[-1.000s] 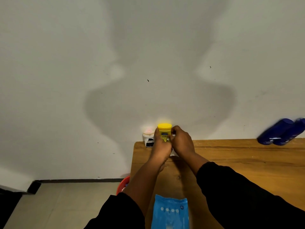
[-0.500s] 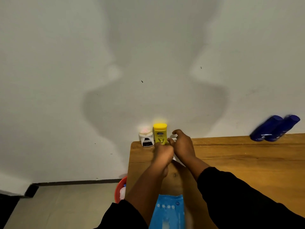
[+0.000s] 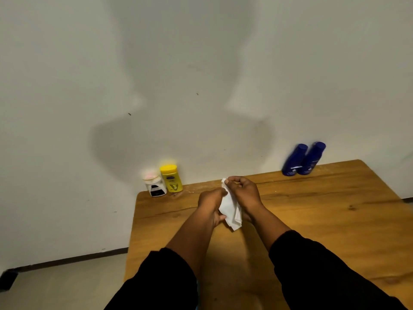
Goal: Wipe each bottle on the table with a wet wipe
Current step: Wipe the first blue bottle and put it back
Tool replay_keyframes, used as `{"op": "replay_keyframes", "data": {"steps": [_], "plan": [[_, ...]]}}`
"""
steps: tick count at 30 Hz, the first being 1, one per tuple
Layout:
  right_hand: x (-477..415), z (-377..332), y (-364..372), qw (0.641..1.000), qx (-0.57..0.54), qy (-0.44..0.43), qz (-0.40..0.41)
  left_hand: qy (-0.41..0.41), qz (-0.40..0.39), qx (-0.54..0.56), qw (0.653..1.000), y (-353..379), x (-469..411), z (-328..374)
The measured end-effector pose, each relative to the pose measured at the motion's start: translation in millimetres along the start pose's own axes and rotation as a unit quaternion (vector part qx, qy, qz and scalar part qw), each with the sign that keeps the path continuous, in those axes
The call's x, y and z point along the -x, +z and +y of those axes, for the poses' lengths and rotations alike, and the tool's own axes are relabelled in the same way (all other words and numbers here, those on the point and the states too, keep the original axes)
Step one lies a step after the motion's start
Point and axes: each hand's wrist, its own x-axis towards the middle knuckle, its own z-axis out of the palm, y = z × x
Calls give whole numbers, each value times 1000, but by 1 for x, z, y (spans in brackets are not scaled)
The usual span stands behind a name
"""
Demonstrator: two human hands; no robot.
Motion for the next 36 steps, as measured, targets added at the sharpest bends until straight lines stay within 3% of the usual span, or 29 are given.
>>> {"op": "replay_keyframes", "data": {"steps": [8,11,14,18,23,36], "plan": [[-9,-6,-133,989,-72,119,-54,119,40,10,992,124,-1,-13],[-28,-9,-183,990,-33,136,-26,166,48,-28,985,174,-3,-14],[-51,-10,-220,990,110,74,45,191,66,-80,976,220,-8,-15],[-73,-21,-238,959,273,-50,61,243,66,-151,956,255,-22,-8],[-95,-29,-232,945,288,-151,34,289,82,-206,931,271,-42,14],[-95,-34,-232,950,275,-148,0,294,68,-234,924,261,-50,22]]}}
